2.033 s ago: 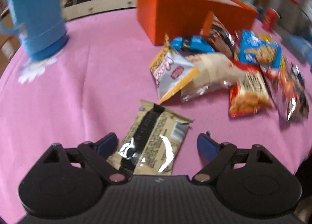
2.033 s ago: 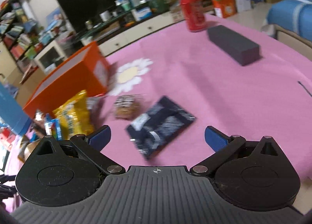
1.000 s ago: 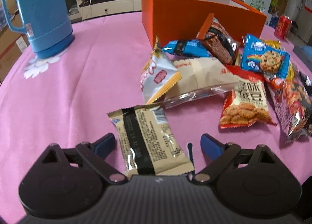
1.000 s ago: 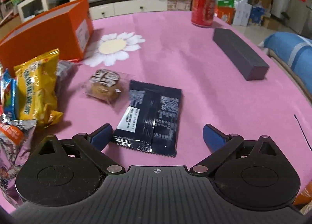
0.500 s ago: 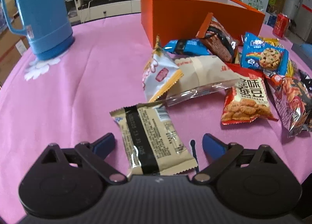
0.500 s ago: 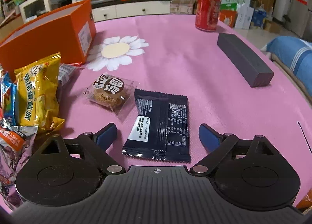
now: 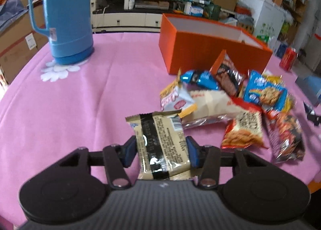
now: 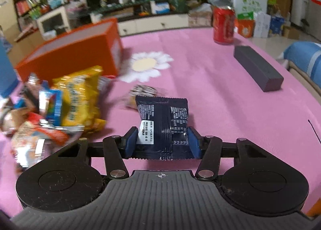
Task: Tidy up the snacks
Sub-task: 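Close left tool on the beige packet while right tool grasps the navy packet, then carry both packets over the orange box and open both tools to drop them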
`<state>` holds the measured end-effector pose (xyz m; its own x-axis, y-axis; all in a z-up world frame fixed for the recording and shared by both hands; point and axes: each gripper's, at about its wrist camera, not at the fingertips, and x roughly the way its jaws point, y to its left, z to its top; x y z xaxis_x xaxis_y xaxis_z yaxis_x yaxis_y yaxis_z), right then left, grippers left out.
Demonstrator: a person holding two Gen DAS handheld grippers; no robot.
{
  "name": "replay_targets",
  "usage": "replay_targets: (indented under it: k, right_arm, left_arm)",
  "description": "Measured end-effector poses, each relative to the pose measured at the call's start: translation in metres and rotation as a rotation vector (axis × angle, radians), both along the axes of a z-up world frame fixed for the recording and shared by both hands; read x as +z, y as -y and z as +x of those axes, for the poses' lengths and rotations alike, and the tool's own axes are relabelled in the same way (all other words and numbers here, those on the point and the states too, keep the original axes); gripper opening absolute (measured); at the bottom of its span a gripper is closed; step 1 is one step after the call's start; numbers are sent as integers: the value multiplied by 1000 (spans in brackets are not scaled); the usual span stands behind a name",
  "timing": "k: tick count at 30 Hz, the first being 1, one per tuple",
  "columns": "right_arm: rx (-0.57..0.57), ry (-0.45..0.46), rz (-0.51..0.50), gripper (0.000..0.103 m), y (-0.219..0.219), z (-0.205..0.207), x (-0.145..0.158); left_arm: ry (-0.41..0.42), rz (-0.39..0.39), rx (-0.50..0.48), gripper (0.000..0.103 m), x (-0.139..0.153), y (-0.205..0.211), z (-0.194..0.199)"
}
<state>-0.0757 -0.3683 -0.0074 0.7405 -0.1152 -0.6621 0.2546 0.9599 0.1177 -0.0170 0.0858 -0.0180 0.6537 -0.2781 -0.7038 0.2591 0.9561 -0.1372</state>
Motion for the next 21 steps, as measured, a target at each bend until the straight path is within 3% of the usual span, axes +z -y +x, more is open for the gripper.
replay_targets:
  k: [5,8,14,21]
  right_arm:
    - [64,89,88,37,-18,-16,24]
    - [137,160,108,37,-27,7,56]
    - [243,269,19,37,-52,111,110]
    - [284,244,36,37,-80,229,81]
  left_arm:
    - [20,-111,-16,49,22,9,10]
    - [60,-146,-35,49,46,31,42]
    - [149,-234,-49,50,85,86,134]
    - [138,-209,-43,50,68,136,214]
